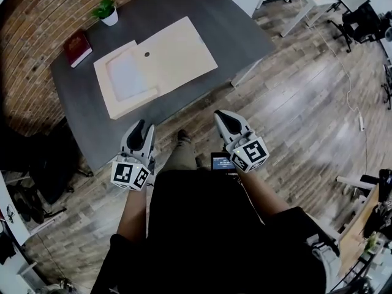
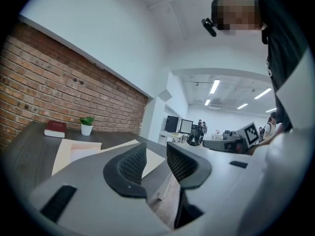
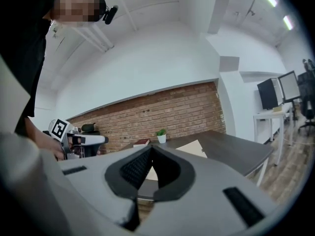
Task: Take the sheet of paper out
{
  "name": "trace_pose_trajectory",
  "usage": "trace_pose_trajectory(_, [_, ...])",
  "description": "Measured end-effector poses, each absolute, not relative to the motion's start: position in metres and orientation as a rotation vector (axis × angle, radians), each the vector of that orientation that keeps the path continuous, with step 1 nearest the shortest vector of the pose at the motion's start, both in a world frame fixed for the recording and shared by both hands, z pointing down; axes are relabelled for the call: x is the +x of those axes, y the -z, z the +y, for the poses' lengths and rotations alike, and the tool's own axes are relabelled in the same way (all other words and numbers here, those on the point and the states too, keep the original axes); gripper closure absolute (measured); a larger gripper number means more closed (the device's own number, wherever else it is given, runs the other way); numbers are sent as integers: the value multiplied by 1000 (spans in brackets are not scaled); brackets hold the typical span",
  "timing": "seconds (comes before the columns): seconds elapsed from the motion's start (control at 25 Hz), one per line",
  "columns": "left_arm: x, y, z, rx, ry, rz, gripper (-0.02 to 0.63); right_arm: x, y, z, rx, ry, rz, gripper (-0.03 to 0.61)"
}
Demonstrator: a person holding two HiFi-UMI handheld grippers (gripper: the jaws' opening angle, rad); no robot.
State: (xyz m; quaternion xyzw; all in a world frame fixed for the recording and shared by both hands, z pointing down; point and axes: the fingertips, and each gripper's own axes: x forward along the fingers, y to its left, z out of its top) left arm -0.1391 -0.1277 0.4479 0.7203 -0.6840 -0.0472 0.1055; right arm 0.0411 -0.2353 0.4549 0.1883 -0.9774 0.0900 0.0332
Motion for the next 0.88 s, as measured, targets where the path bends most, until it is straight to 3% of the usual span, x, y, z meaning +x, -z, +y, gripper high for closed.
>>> trace_pose_trajectory(0.52, [-246,-477,-226,1903,147,-2134,491,-70,-453,-355,379,-225,-2961,575])
trace_pose_trajectory(0.88, [-313,-504,-286,1763,-26,-2116,489,-155,-460,-423,232,-240,-2930,575])
